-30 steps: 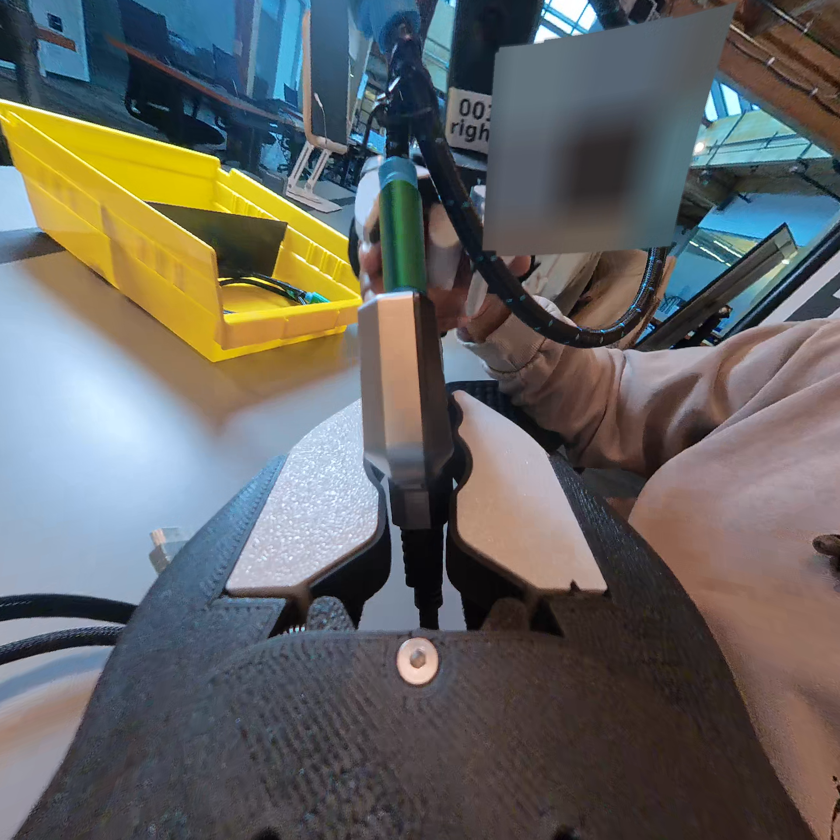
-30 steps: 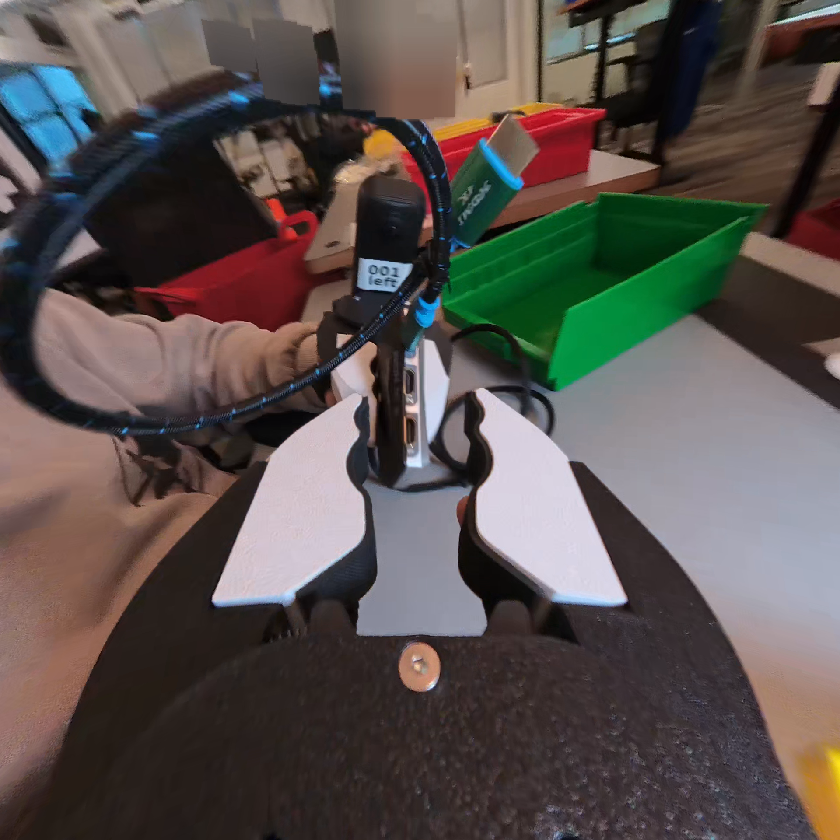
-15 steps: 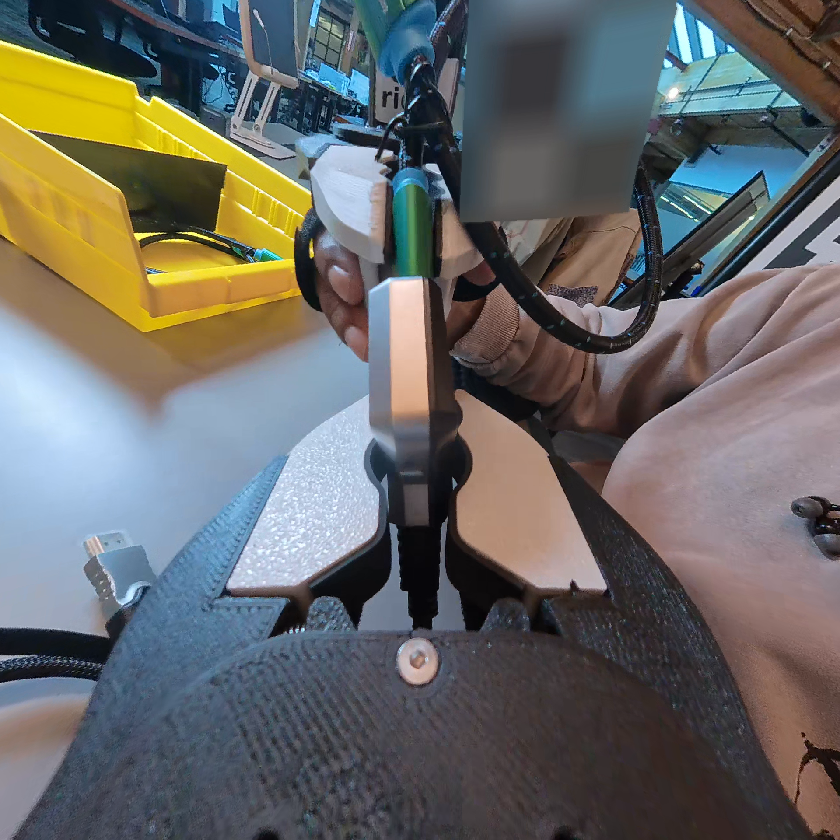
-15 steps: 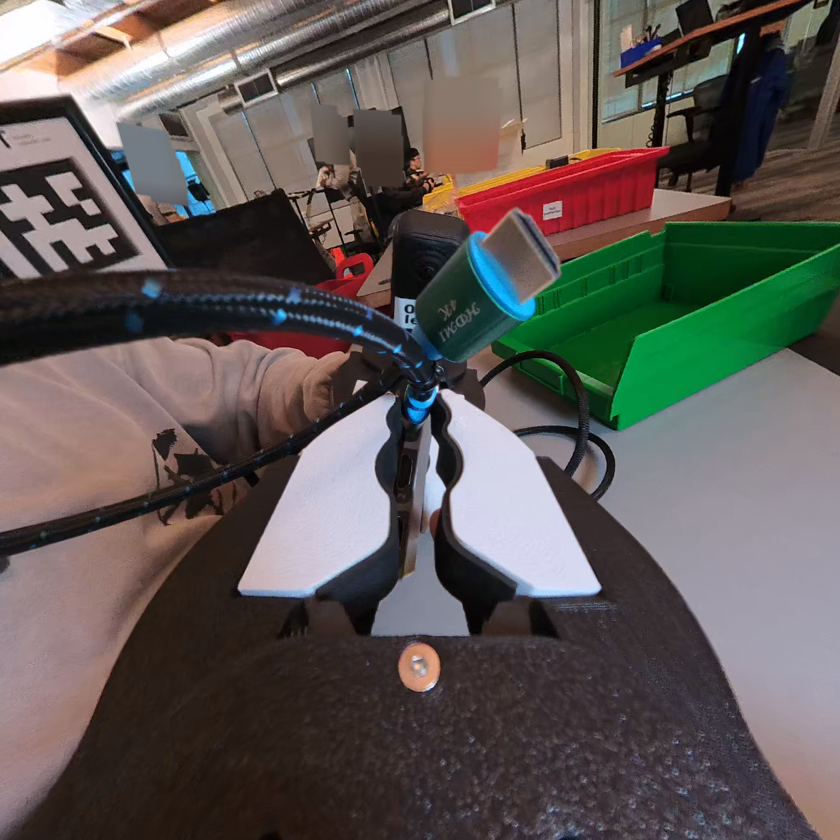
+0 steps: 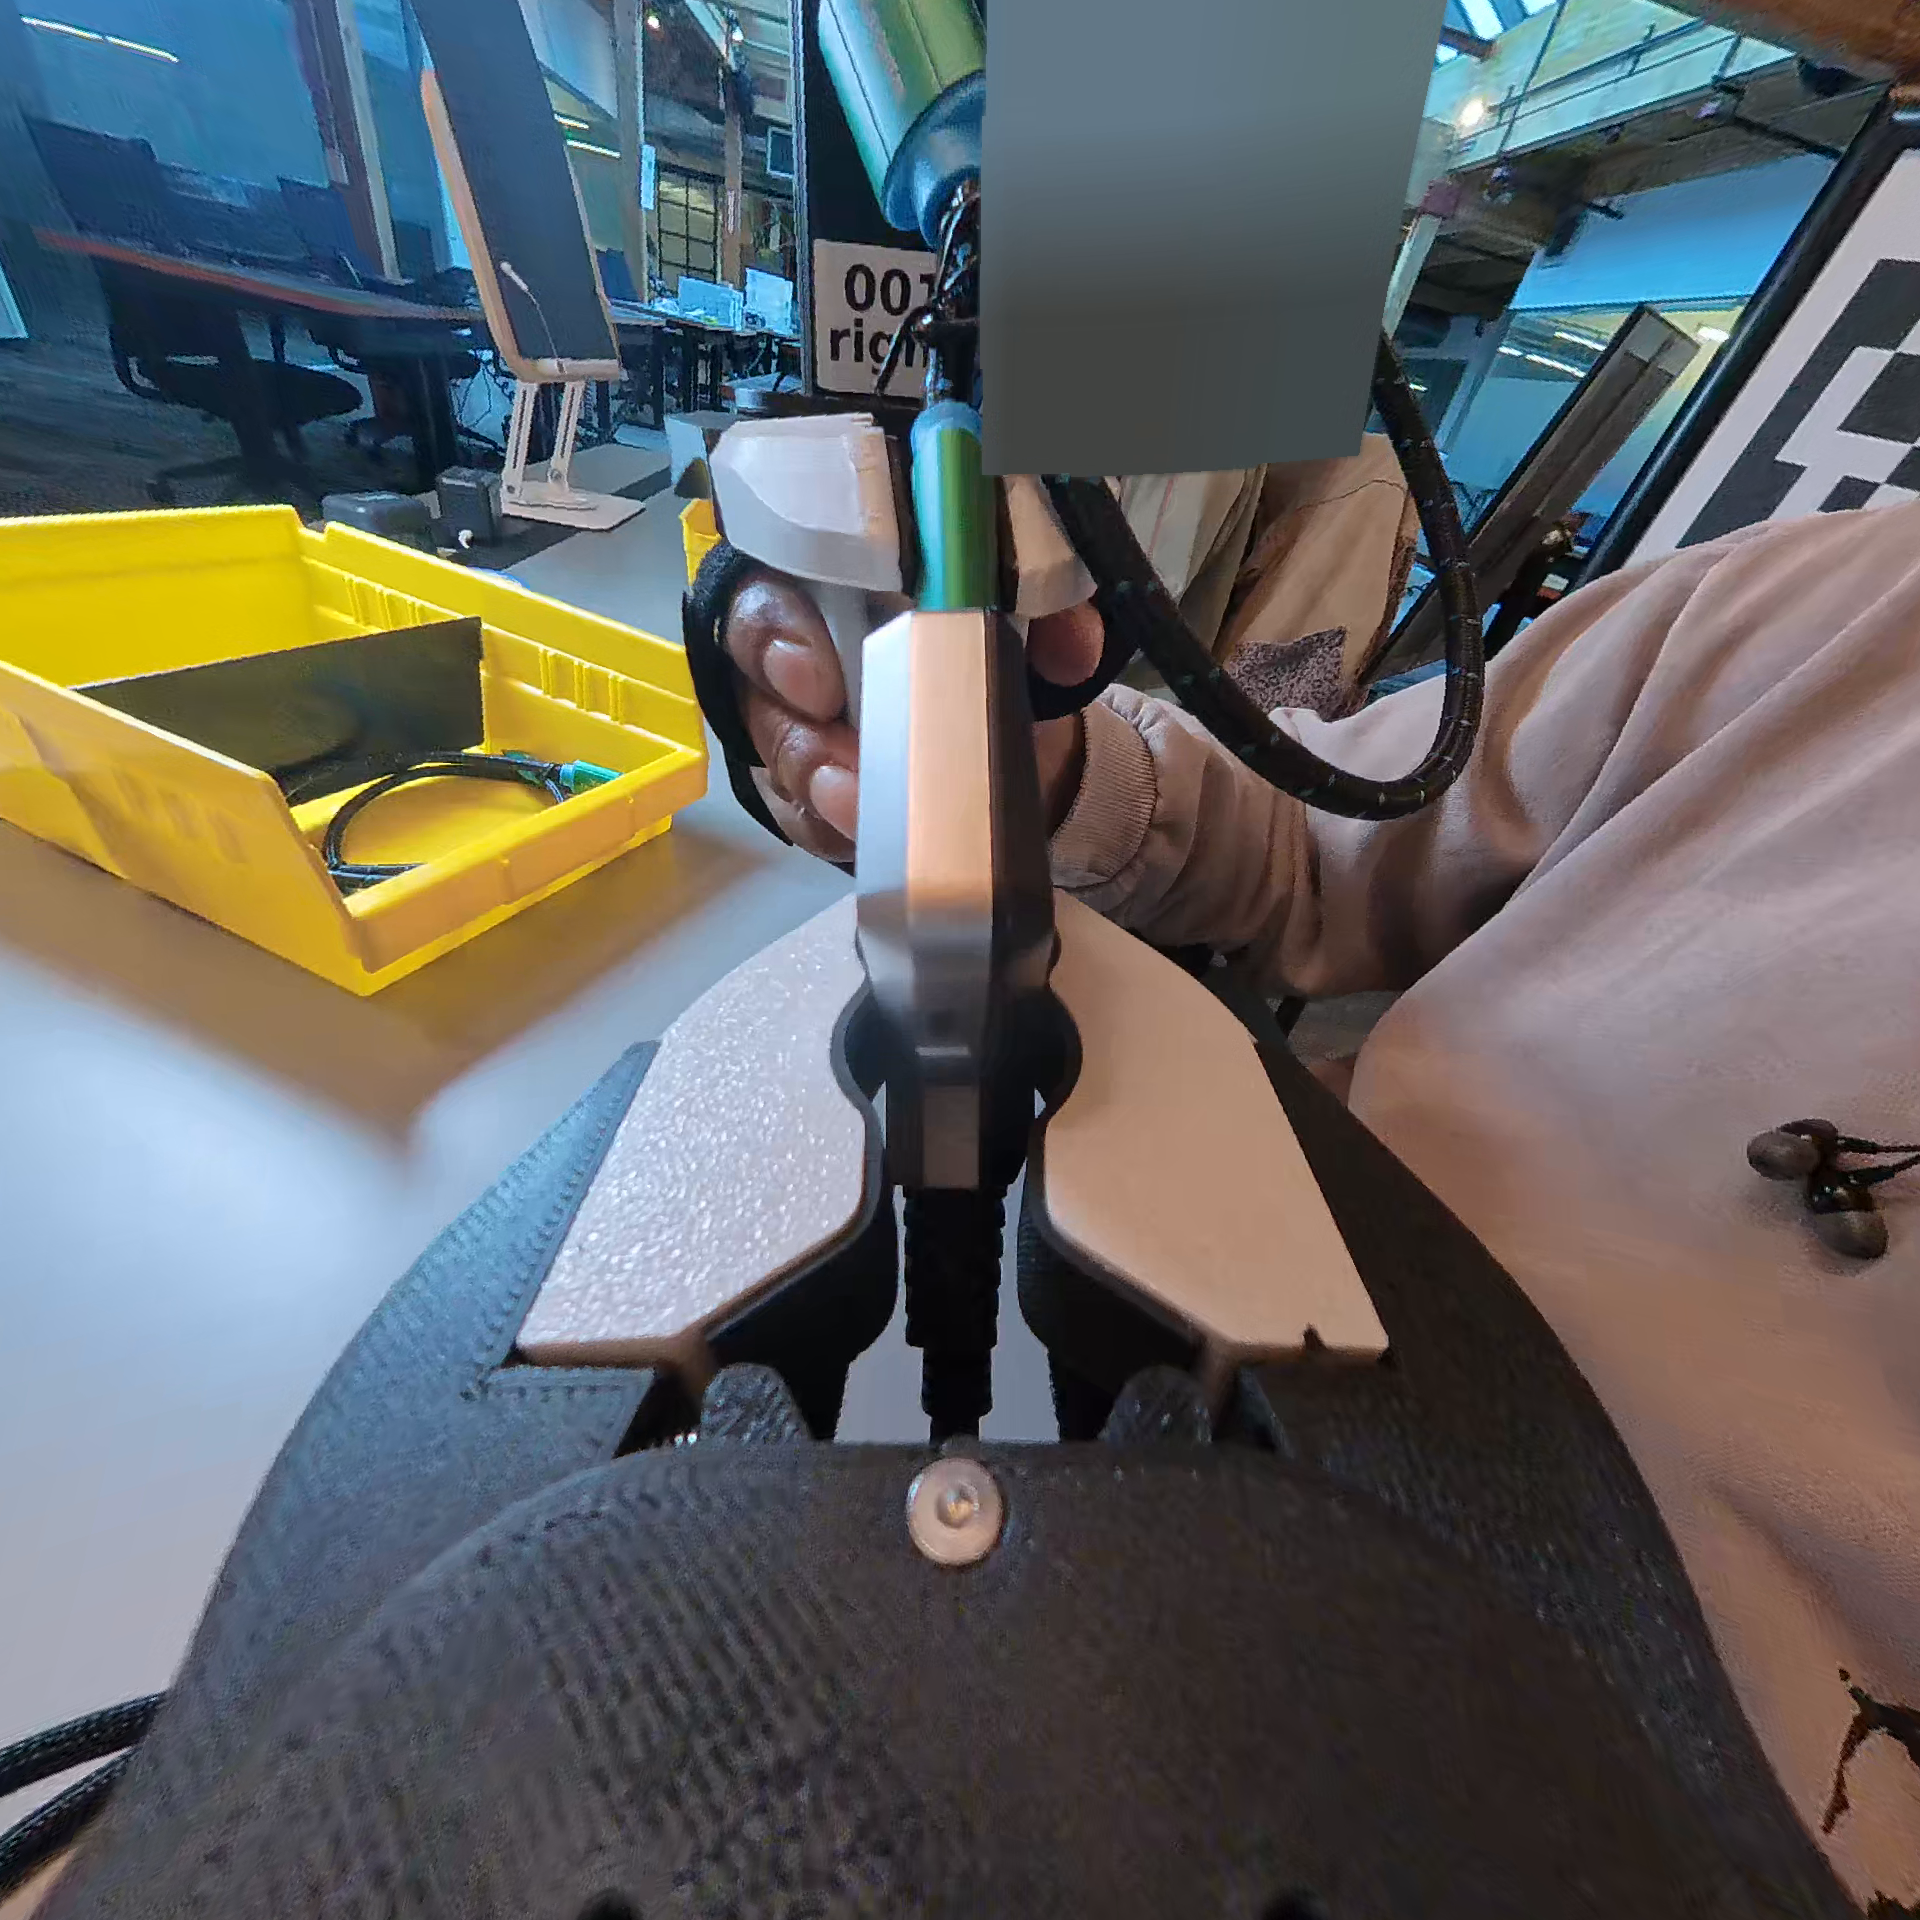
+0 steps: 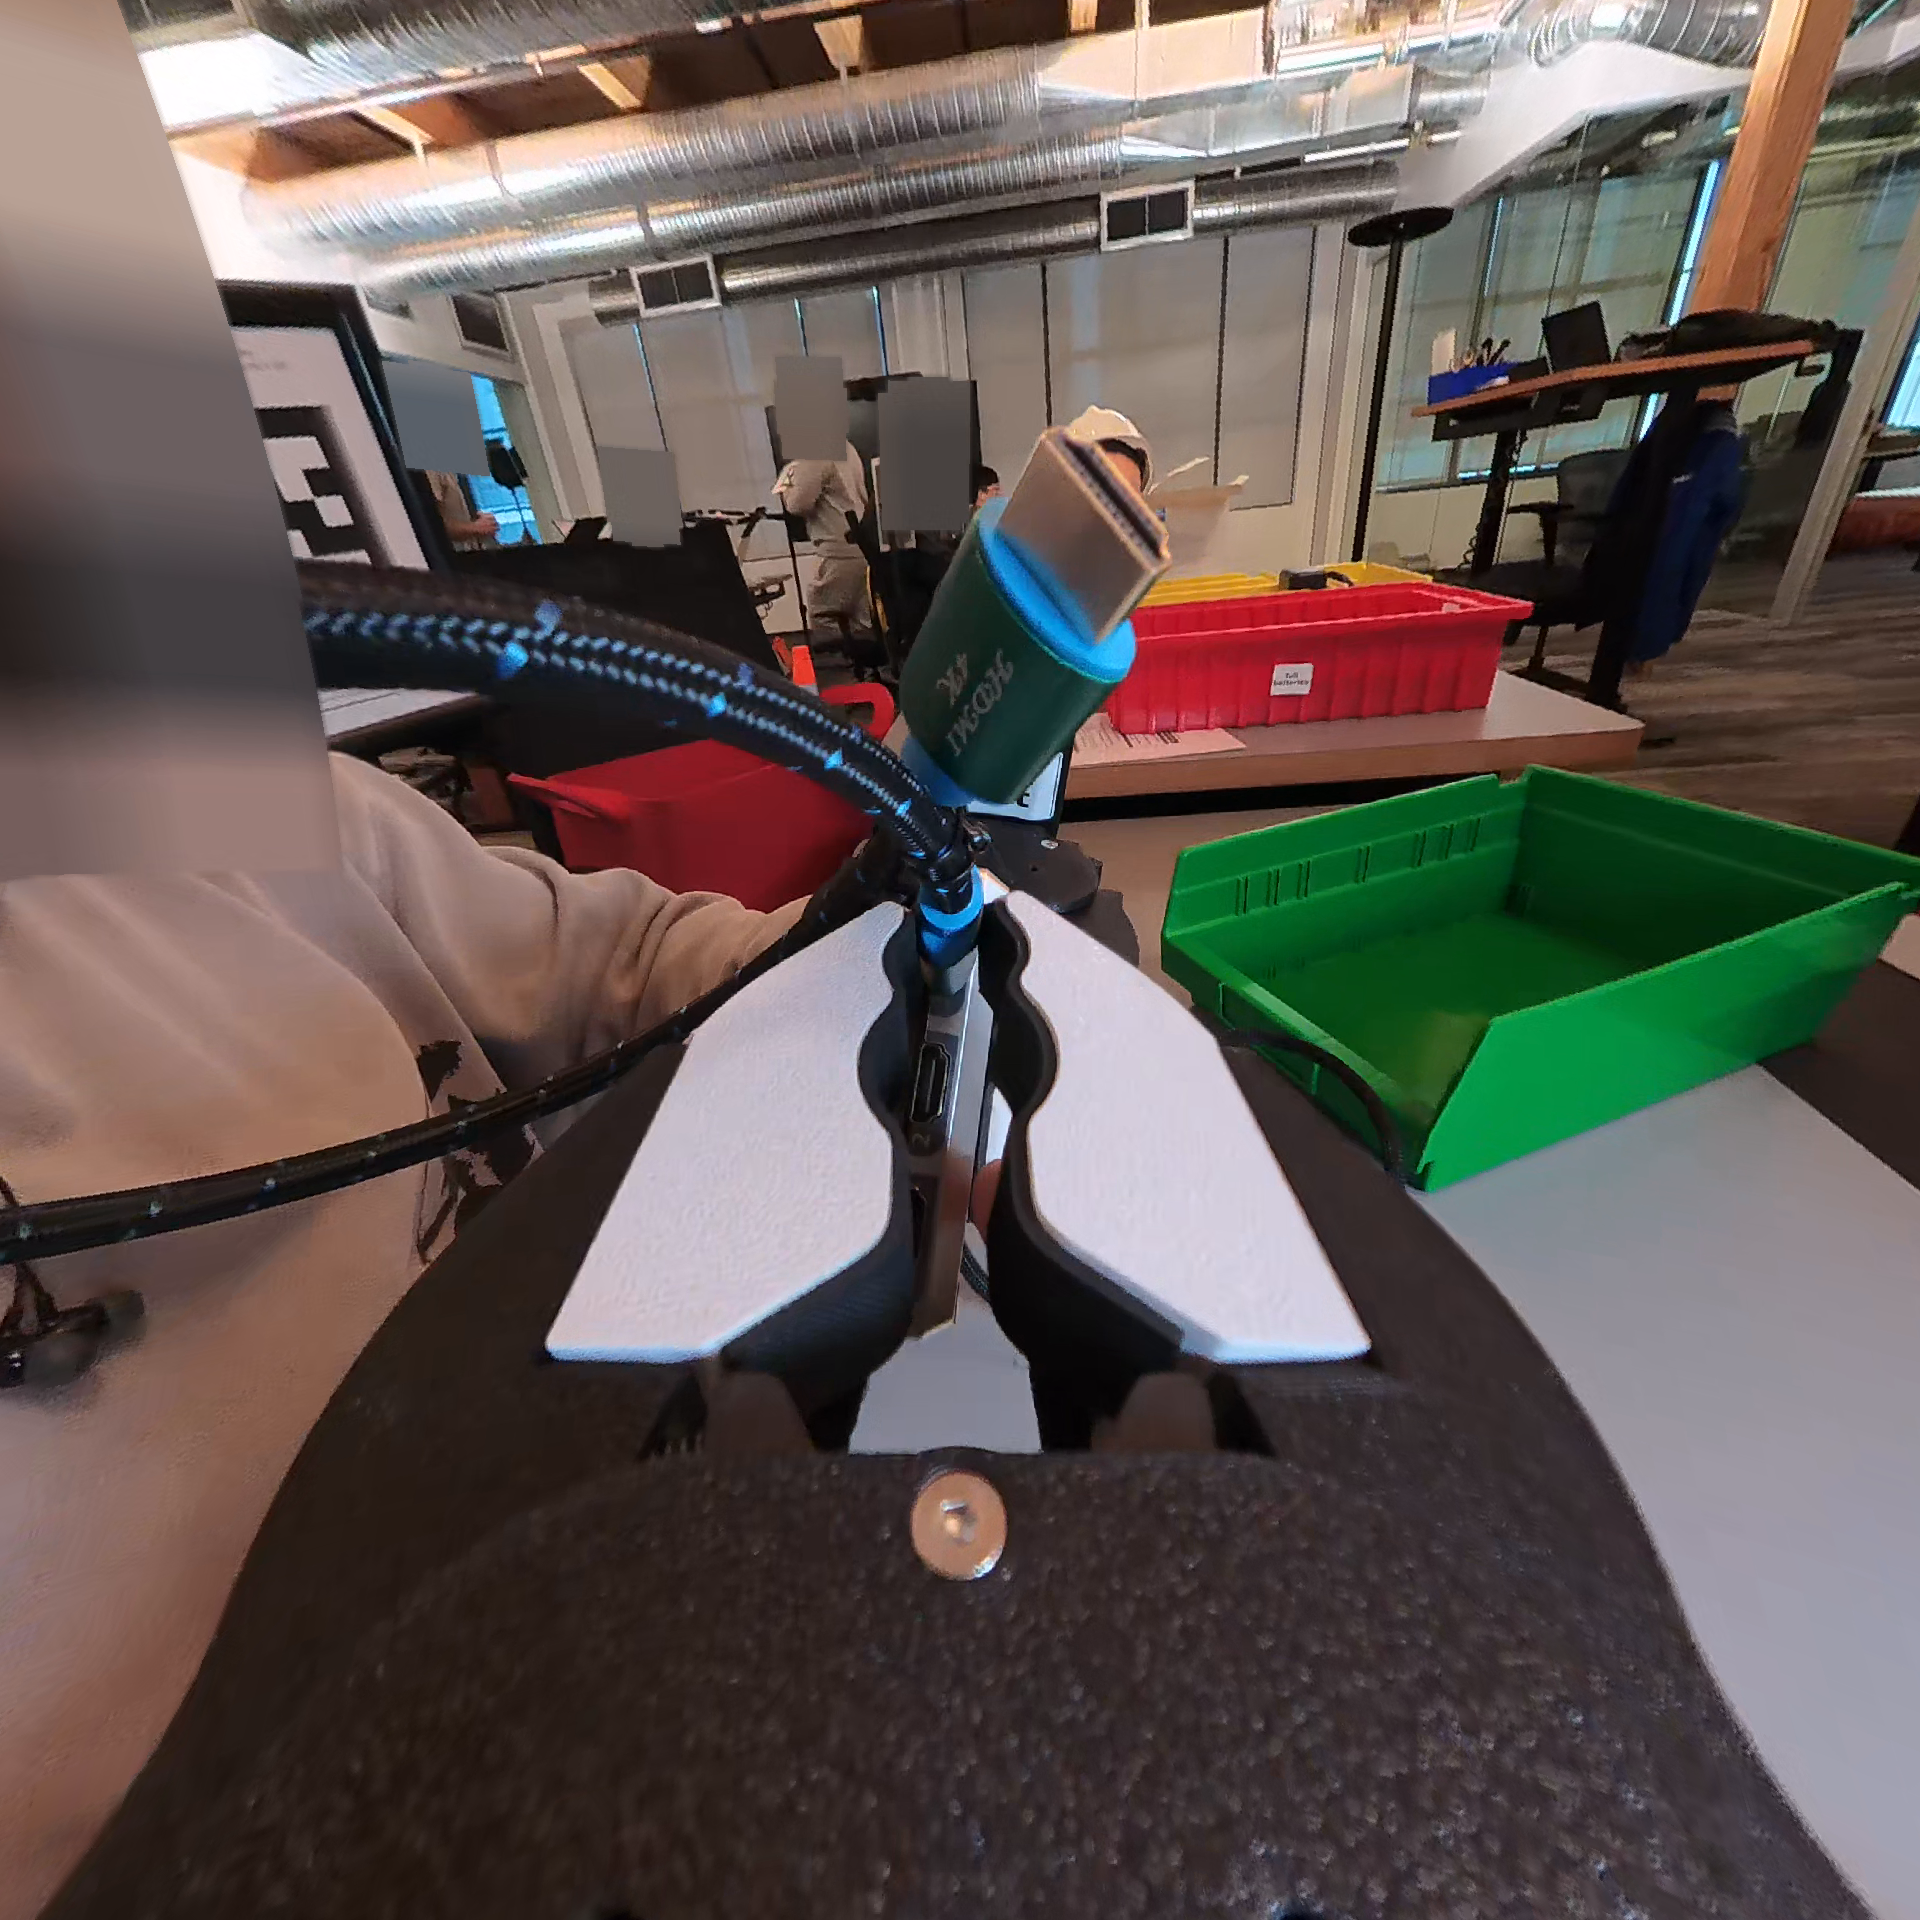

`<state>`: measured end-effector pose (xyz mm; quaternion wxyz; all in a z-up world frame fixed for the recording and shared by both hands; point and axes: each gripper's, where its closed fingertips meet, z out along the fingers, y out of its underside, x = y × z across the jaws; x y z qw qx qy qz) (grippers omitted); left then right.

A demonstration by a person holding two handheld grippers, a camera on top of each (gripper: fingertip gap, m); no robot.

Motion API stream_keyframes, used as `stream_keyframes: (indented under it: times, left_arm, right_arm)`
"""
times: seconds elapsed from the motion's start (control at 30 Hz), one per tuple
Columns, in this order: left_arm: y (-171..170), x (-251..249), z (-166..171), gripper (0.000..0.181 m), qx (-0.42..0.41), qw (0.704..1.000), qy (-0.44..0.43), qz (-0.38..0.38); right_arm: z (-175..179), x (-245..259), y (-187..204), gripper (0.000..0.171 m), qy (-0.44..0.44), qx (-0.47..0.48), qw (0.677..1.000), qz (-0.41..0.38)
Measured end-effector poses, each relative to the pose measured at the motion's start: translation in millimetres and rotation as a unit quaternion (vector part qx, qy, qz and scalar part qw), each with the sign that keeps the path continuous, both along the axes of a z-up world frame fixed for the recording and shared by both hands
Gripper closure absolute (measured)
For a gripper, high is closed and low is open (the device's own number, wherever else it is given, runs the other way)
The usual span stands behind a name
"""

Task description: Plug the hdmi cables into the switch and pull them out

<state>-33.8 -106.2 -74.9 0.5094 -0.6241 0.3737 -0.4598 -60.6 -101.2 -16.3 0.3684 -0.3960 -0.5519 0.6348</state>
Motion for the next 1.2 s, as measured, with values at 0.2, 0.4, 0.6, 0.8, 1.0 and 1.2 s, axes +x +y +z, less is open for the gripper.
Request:
stream_keyframes:
  times: [0.2,0.4,0.6,0.8,1.0,1.2]
  left_arm:
    - [14.6,-38.9,-15.8,0.158,-0.019,0.999,0.006,0.047]
    - [35.0,-56.5,-3.7,0.158,-0.009,0.996,-0.012,0.091]
    - [38.0,-53.4,-11.4,0.158,-0.023,0.995,-0.012,0.101]
    - [42.2,-60.2,-16.6,0.158,-0.041,0.993,-0.028,0.11]
    - [41.6,-66.7,-10.8,0.157,-0.034,0.992,-0.041,0.114]
    - [39.8,-62.5,-7.7,0.158,-0.022,0.992,-0.044,0.113]
  right_arm:
    - [92.1,87.1,65.8,0.16,0.18,-0.012,0.976,-0.122]
    - [40.2,133.1,171.2,0.159,-0.05,0.193,0.867,-0.457]
    - [-63.6,193.1,288.5,0.16,-0.333,0.259,0.665,-0.616]
    - [-130.4,208.2,305.6,0.138,-0.529,0.304,0.543,-0.577]
    - [-90.4,181.8,276.9,0.123,-0.423,0.252,0.659,-0.568]
    - [-42.6,82.3,156.5,0.123,-0.218,0.166,0.901,-0.337]
